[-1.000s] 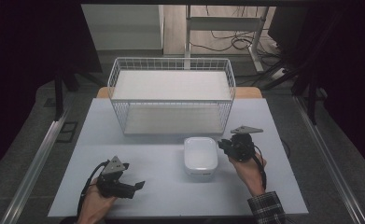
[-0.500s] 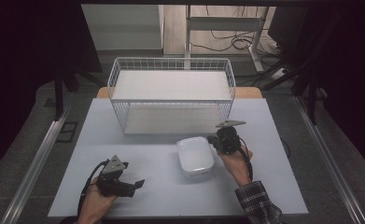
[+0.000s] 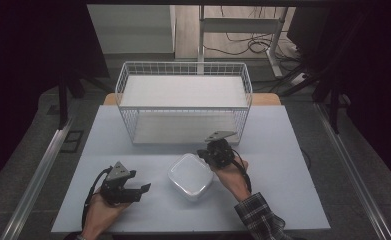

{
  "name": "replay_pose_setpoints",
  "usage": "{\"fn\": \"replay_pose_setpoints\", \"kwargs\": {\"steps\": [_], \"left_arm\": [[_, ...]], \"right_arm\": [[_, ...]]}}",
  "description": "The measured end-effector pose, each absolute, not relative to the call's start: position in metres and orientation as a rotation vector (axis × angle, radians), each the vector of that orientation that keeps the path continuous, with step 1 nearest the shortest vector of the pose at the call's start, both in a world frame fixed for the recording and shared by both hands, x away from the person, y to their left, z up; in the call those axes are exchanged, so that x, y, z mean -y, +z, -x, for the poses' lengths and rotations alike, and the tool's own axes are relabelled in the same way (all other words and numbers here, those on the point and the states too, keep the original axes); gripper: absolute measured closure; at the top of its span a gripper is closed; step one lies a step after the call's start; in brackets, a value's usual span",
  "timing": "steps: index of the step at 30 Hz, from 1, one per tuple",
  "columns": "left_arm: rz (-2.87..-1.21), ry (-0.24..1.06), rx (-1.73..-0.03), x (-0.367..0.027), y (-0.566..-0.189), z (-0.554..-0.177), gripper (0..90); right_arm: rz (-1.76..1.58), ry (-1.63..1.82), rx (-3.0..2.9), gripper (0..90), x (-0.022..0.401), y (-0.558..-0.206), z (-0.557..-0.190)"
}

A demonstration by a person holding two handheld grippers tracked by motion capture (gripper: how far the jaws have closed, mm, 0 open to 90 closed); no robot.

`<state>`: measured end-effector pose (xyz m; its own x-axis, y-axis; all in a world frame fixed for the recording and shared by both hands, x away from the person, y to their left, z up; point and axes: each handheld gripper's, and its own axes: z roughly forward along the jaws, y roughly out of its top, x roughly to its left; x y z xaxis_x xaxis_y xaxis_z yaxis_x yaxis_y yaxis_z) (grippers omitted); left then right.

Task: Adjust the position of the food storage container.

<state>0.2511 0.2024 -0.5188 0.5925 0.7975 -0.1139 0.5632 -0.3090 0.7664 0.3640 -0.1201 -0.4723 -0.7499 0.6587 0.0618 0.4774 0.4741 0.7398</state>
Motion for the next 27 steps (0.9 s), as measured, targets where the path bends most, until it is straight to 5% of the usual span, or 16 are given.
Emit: {"fn": "replay_pose_setpoints", "kwargs": {"steps": [11,19,27], "left_arm": [[-1.978,0.267,-0.987,-0.174,-0.516,-0.303,75.7],[-2.057,0.182,-0.929,-0.145,-0.524,-0.310,87.4],[-2.042,0.165,-0.968,-0.137,-0.520,-0.284,89.7]], "right_arm": [[-1.136,1.151,-2.484,89.1,0.187,-0.482,-0.295],[-1.102,1.148,-2.581,88.9,0.169,-0.494,-0.287],[-1.109,1.121,-2.514,89.1,0.171,-0.496,-0.301]]}}
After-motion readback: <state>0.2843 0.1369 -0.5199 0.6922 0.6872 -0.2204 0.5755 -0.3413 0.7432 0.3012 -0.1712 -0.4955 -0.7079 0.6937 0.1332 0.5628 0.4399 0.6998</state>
